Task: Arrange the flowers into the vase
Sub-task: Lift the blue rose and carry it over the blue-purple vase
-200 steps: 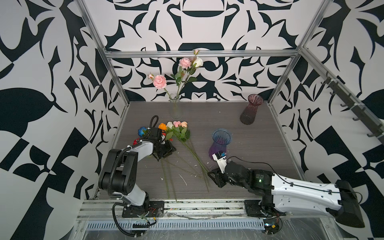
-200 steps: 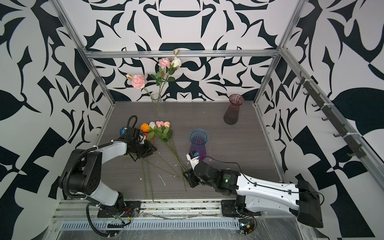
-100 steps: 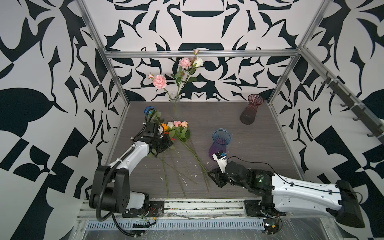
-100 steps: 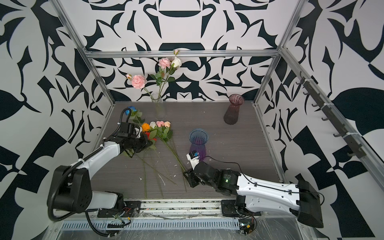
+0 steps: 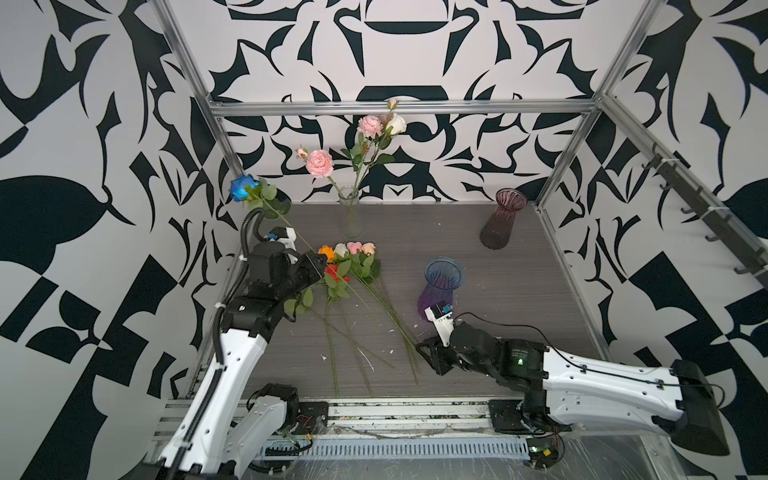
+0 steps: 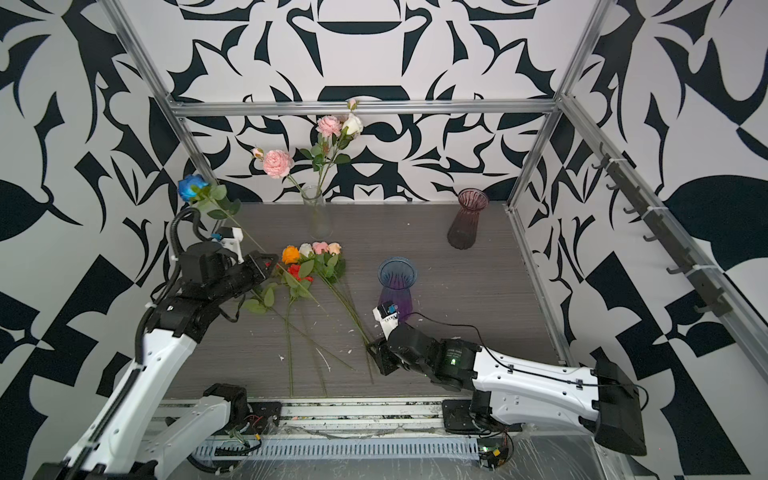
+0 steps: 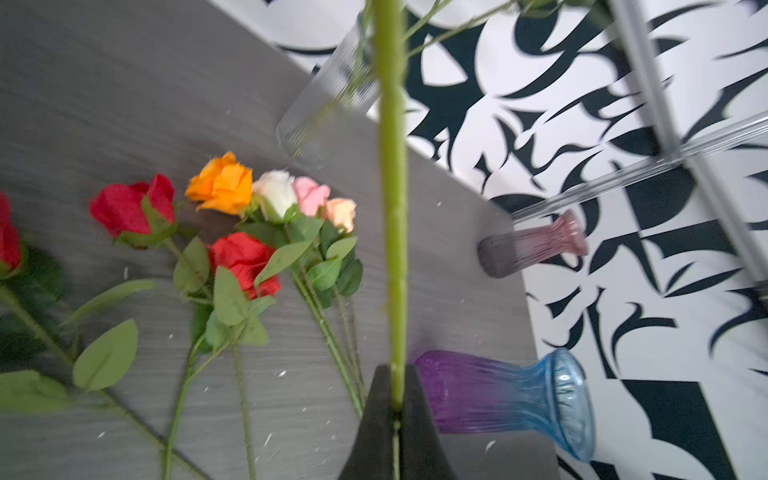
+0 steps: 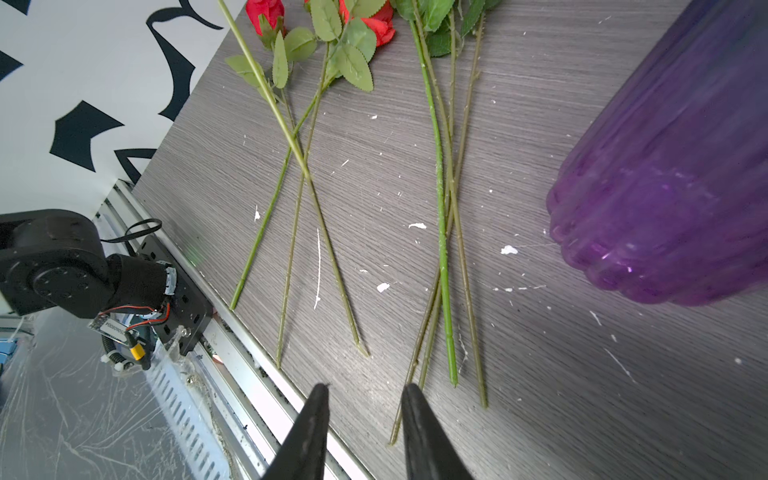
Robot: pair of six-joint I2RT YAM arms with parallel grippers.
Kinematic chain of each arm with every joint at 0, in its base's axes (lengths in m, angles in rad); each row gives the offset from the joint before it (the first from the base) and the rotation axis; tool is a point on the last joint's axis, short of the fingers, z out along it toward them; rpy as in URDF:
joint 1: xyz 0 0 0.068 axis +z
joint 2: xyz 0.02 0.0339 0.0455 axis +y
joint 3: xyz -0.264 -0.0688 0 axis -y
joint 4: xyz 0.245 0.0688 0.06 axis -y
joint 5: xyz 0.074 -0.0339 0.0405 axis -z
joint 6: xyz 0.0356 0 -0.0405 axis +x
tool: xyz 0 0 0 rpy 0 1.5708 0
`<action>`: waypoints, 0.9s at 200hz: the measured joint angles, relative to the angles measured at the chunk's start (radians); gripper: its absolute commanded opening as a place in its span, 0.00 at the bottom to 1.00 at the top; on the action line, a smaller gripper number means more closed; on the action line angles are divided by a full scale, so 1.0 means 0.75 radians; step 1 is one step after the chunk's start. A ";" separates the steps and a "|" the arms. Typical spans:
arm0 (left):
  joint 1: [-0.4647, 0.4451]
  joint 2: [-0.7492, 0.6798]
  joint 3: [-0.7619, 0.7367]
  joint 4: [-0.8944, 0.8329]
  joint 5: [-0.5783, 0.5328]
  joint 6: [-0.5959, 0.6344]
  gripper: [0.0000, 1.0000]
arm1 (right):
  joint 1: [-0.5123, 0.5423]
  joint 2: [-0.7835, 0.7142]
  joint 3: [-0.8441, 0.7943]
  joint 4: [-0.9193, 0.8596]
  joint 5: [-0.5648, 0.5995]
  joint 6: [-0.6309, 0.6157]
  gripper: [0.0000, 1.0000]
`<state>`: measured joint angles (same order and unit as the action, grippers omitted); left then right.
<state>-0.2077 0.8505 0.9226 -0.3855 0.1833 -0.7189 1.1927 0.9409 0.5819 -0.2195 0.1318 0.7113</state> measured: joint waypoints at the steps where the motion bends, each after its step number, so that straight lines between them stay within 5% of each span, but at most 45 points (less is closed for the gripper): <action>1: -0.003 -0.008 0.000 0.005 -0.001 -0.004 0.00 | 0.000 -0.001 0.000 0.000 0.001 0.001 0.30; 48: -0.318 -0.093 0.014 0.337 -0.099 0.006 0.00 | 0.001 -0.327 -0.151 -0.017 0.130 0.074 0.30; 102: -0.799 0.250 0.289 0.538 -0.374 0.334 0.00 | 0.001 -0.954 -0.372 -0.189 0.350 0.276 0.30; 134: -0.893 0.401 0.404 0.608 -0.453 0.479 0.00 | 0.001 -1.217 -0.448 -0.318 0.424 0.366 0.30; 180: -0.908 0.510 0.491 0.663 -0.512 0.599 0.00 | 0.000 -1.168 -0.452 -0.347 0.446 0.396 0.31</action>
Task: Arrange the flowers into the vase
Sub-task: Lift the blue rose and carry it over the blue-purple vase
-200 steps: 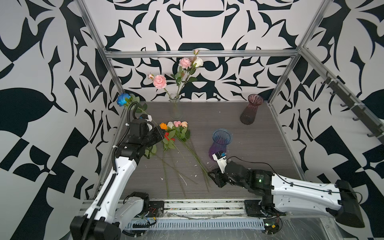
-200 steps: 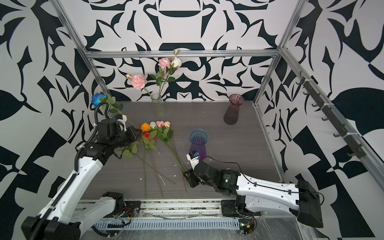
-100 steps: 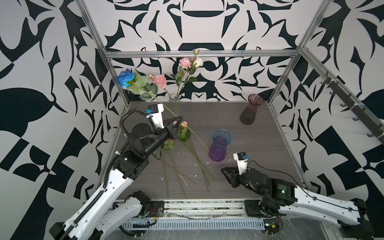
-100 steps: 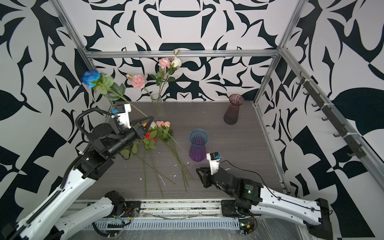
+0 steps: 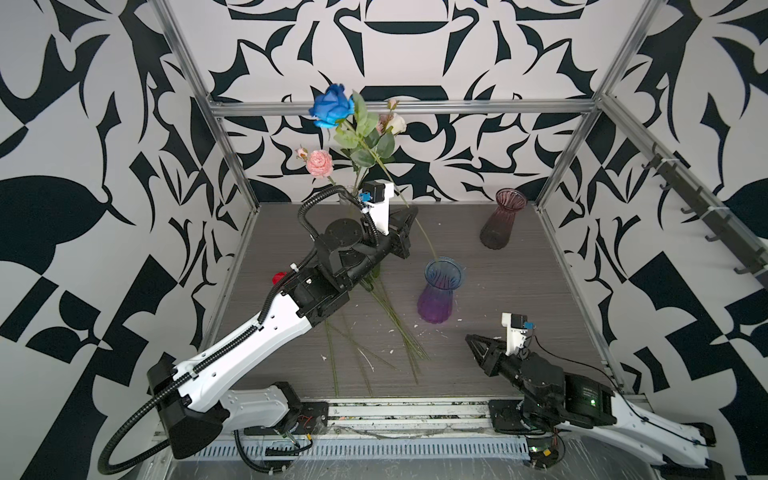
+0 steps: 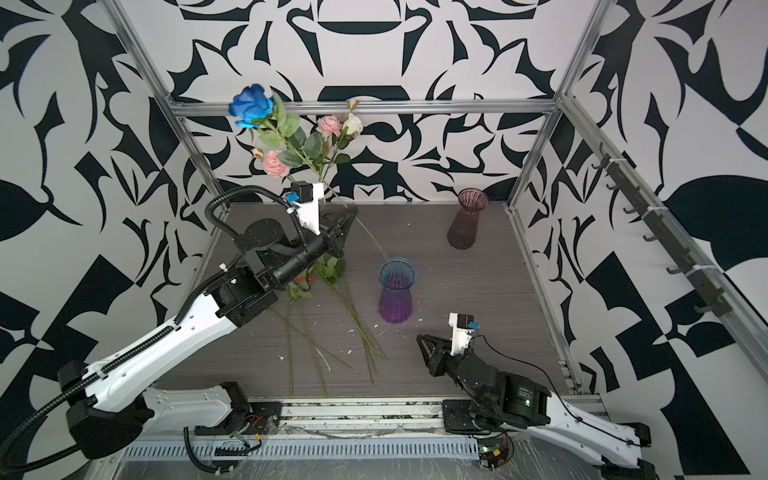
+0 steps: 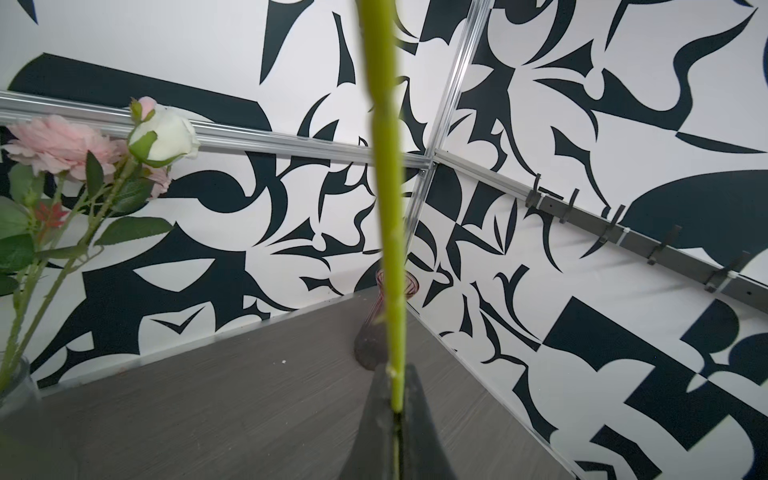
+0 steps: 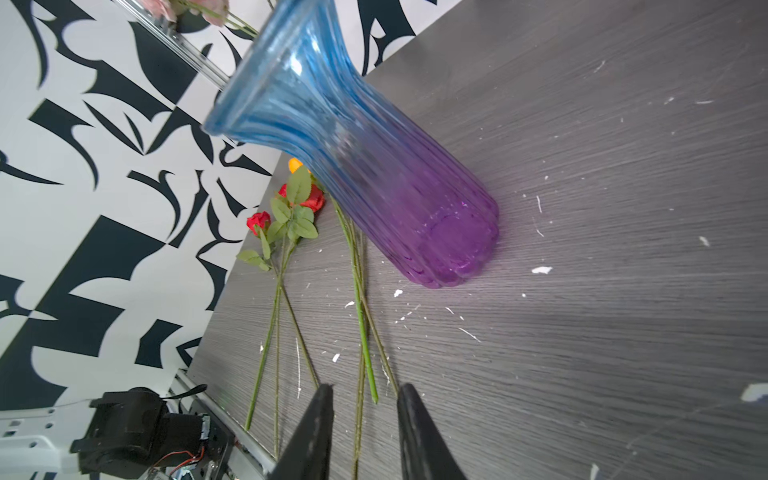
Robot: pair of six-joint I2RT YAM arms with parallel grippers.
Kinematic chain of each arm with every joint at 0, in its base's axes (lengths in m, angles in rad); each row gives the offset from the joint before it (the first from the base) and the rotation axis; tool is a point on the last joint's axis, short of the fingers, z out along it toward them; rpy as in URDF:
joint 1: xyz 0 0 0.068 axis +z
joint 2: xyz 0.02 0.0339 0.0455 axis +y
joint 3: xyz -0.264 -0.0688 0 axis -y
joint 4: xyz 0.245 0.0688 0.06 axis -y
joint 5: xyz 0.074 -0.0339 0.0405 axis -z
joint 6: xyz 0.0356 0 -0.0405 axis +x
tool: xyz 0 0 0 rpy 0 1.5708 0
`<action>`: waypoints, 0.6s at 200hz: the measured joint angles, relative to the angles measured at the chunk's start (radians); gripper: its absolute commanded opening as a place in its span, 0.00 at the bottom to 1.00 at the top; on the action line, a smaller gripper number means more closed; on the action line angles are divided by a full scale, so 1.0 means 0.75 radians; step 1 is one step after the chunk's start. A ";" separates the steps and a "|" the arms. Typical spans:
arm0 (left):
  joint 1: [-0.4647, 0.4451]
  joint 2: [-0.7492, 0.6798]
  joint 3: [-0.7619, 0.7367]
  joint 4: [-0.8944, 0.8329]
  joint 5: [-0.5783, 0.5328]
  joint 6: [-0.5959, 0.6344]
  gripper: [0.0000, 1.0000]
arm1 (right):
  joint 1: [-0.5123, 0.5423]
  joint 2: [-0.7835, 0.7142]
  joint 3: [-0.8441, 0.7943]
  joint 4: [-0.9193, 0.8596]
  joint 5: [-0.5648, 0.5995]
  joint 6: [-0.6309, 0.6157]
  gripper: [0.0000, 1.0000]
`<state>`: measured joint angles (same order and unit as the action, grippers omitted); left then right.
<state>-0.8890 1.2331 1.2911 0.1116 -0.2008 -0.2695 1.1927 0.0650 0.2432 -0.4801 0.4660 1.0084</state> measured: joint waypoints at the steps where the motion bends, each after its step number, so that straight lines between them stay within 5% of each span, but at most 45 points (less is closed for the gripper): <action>1: 0.000 0.002 0.000 0.002 -0.002 0.003 0.00 | 0.000 0.001 0.000 -0.001 0.000 0.001 0.31; 83: -0.056 0.111 -0.001 -0.035 -0.057 0.072 0.00 | 0.000 -0.065 -0.008 -0.027 0.011 0.019 0.31; 94: -0.073 0.151 -0.001 -0.069 -0.060 0.080 0.14 | 0.000 -0.065 -0.008 -0.028 0.012 0.019 0.31; 106: -0.091 0.205 0.004 -0.137 -0.060 0.087 0.42 | 0.000 -0.061 -0.008 -0.030 0.013 0.019 0.31; 120: -0.104 0.274 0.022 -0.253 -0.047 0.089 0.52 | 0.000 -0.055 -0.008 -0.033 0.014 0.019 0.31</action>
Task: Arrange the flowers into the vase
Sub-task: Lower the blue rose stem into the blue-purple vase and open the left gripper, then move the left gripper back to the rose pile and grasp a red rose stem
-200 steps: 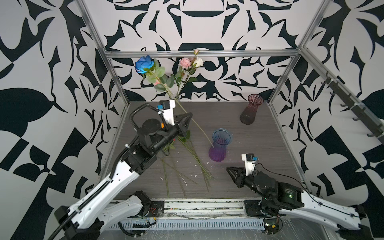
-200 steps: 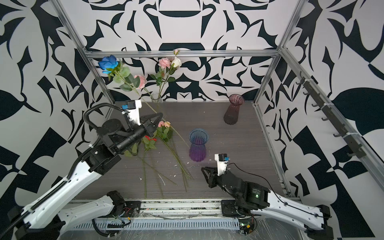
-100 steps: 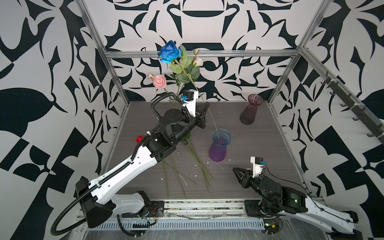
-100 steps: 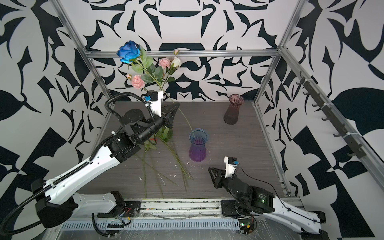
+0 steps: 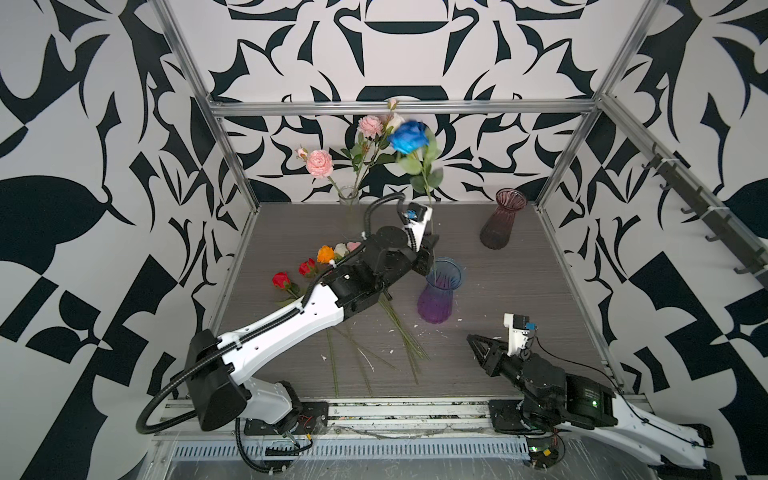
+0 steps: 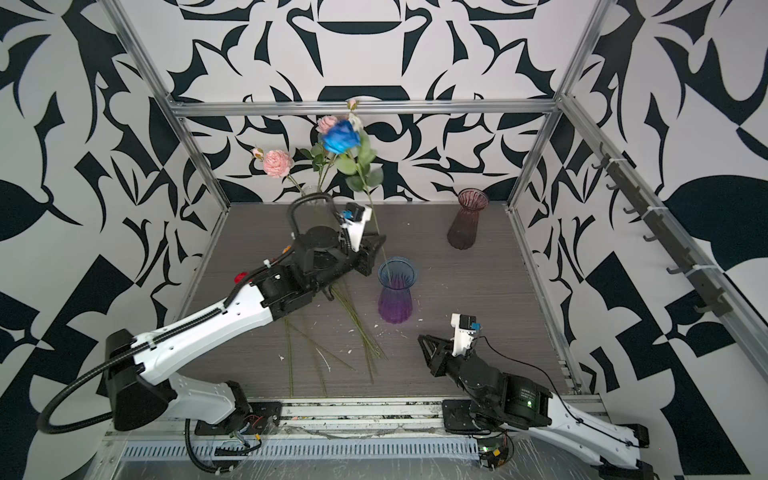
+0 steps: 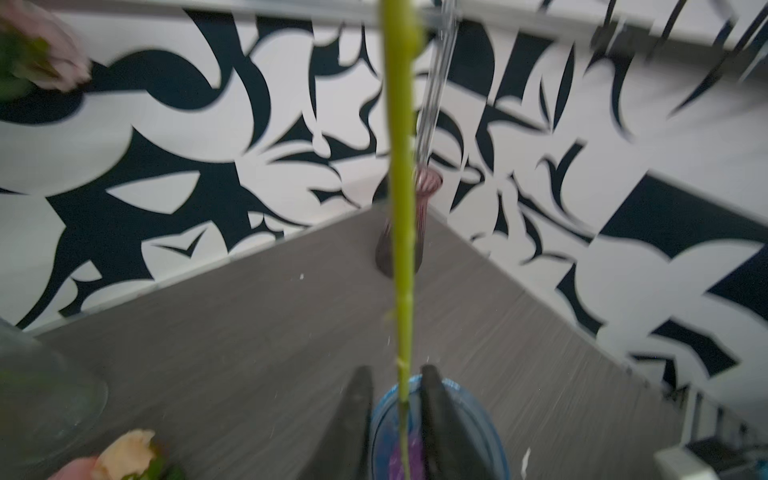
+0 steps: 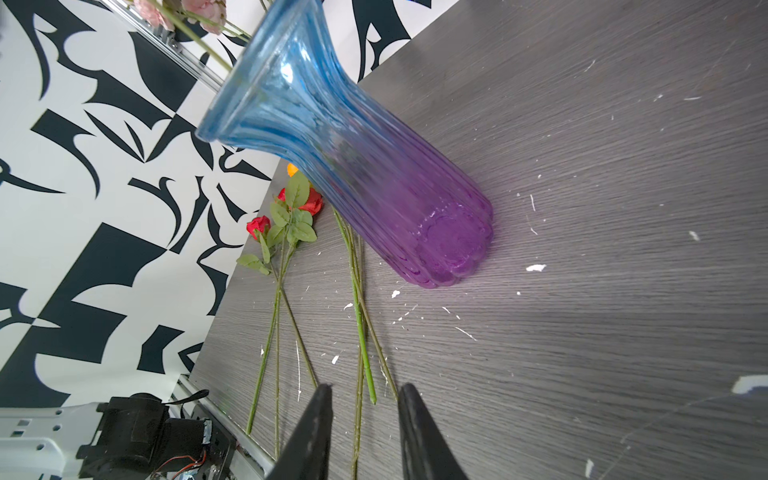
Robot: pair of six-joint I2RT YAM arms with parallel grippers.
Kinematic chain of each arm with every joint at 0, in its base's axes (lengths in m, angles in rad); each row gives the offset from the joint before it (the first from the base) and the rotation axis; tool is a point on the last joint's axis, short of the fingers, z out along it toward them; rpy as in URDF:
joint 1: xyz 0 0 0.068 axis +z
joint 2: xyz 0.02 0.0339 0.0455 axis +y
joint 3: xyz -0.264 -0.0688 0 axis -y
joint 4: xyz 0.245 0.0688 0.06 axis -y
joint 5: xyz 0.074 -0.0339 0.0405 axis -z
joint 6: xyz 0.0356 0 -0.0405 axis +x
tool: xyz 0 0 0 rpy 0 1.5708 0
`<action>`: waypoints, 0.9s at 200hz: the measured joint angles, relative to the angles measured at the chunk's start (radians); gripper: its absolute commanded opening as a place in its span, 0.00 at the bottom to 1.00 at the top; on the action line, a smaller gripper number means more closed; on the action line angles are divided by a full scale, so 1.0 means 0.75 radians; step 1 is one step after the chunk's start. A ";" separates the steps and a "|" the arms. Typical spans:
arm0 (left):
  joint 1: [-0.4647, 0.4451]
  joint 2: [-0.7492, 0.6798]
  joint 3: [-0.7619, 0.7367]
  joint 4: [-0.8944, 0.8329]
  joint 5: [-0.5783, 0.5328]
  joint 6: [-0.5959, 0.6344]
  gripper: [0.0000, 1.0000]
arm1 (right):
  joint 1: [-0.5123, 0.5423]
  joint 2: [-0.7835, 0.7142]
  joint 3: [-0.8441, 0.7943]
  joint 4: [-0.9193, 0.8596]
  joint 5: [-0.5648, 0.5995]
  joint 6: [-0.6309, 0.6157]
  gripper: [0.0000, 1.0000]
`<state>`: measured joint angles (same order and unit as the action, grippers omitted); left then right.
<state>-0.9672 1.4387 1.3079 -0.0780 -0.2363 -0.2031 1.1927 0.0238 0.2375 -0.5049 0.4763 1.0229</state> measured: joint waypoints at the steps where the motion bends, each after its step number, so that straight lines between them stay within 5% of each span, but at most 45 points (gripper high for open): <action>1: -0.001 0.003 0.001 -0.006 0.001 -0.001 0.51 | 0.000 0.001 0.000 0.000 -0.001 -0.001 0.31; 34: -0.008 0.063 0.026 -0.216 0.028 0.007 0.51 | 0.000 0.005 -0.001 0.000 0.000 -0.001 0.31; 96: -0.008 -0.089 -0.062 -0.254 0.038 0.002 0.50 | 0.000 0.039 0.000 0.001 -0.001 -0.001 0.31; 180: 0.071 -0.532 -0.752 -0.257 -0.044 -0.202 0.55 | 0.000 0.108 0.000 0.017 0.000 -0.001 0.31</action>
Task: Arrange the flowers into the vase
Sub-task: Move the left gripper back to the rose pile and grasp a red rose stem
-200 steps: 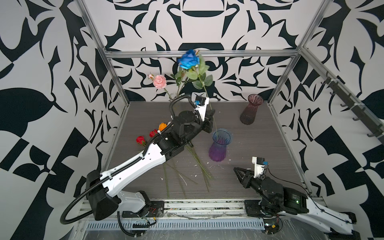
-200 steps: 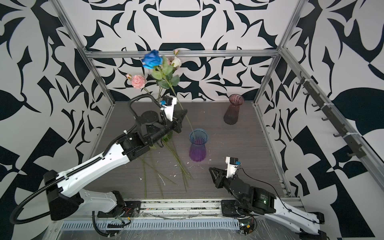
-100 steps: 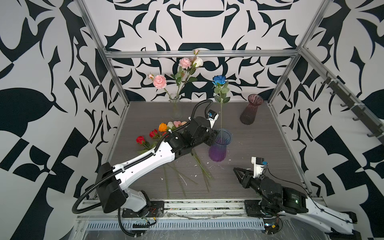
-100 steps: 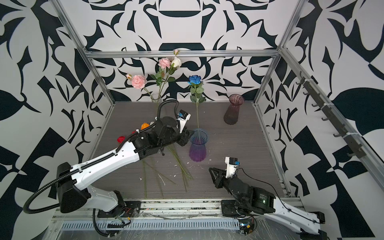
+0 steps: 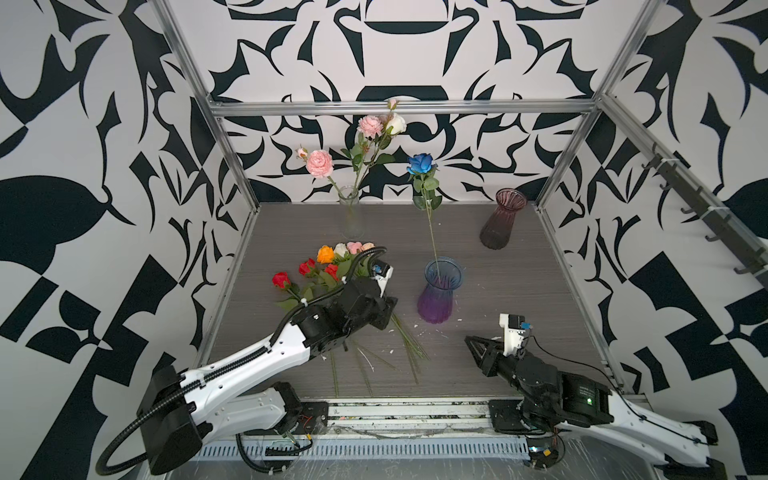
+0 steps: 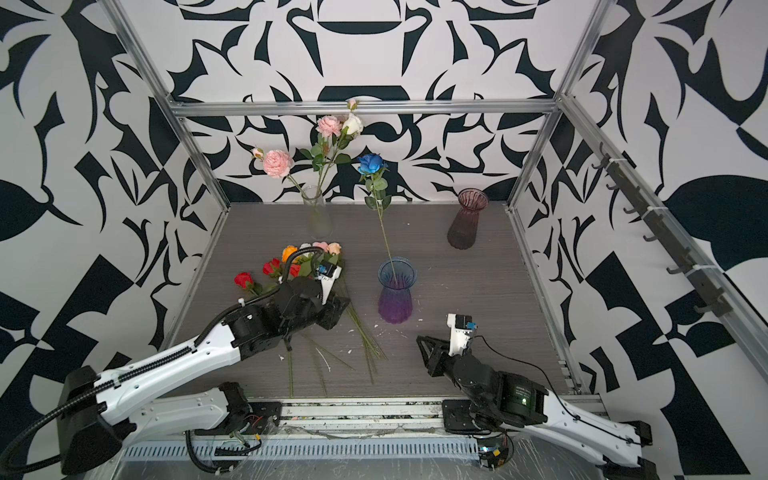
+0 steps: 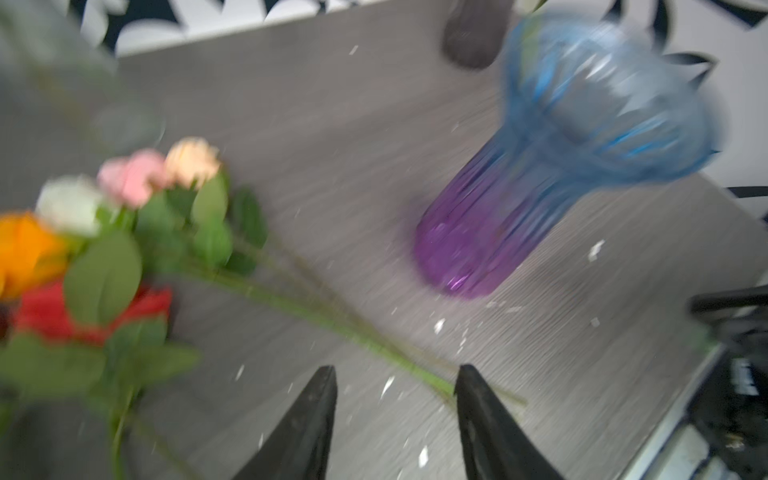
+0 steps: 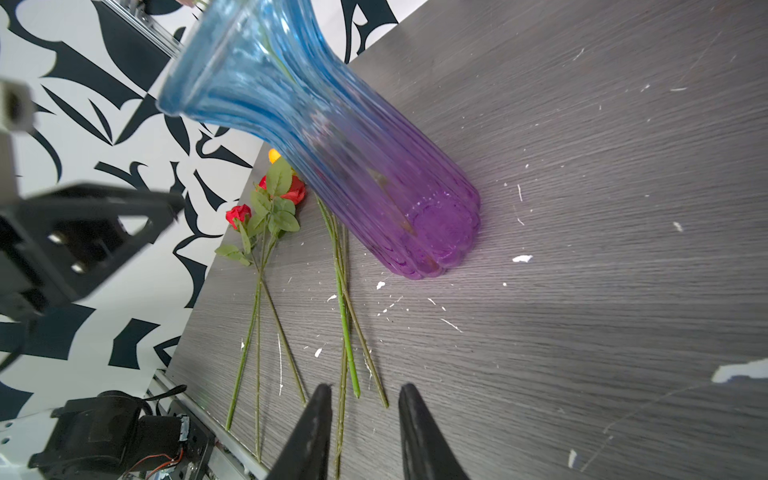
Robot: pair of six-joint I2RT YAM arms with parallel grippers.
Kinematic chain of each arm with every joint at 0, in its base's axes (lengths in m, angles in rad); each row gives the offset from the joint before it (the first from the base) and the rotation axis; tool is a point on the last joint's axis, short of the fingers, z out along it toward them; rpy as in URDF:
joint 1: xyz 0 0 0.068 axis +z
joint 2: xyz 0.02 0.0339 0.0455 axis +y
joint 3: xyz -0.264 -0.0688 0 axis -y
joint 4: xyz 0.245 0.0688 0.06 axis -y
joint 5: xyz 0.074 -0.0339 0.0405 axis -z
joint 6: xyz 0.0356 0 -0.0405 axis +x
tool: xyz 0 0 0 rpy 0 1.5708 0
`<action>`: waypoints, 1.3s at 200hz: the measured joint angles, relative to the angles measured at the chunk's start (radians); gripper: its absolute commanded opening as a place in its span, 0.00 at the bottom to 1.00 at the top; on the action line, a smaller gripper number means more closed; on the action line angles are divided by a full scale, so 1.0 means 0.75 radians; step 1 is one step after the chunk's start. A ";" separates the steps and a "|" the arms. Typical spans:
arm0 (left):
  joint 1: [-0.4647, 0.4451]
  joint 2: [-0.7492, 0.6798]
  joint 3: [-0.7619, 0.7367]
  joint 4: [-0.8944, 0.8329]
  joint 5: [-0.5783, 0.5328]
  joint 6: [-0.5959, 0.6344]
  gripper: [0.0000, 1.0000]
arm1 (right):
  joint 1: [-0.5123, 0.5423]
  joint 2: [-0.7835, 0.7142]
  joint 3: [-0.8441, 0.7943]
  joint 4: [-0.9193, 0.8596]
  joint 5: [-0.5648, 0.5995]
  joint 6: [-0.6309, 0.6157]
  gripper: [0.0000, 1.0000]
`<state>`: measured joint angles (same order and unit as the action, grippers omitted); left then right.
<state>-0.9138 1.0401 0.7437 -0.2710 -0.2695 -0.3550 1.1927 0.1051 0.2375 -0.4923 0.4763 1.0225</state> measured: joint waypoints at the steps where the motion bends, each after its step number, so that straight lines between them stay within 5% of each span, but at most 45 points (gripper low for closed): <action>1: 0.007 -0.009 -0.013 0.001 -0.001 -0.007 0.55 | 0.000 0.002 0.000 0.000 0.000 0.000 0.31; 44: 0.325 -0.229 -0.275 0.009 0.063 -0.229 0.54 | 0.000 0.082 0.001 0.023 0.000 0.000 0.32; 89: 0.583 -0.197 -0.305 -0.004 0.146 -0.430 0.54 | 0.000 0.135 0.007 0.046 -0.001 0.000 0.32; 260: 0.876 0.479 -0.169 0.037 0.610 -0.495 0.40 | 0.000 0.085 0.009 0.054 0.000 0.001 0.32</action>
<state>-0.2565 1.3991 0.6170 -0.2436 0.1879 -0.7261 1.1927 0.1688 0.2440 -0.4519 0.4763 1.0229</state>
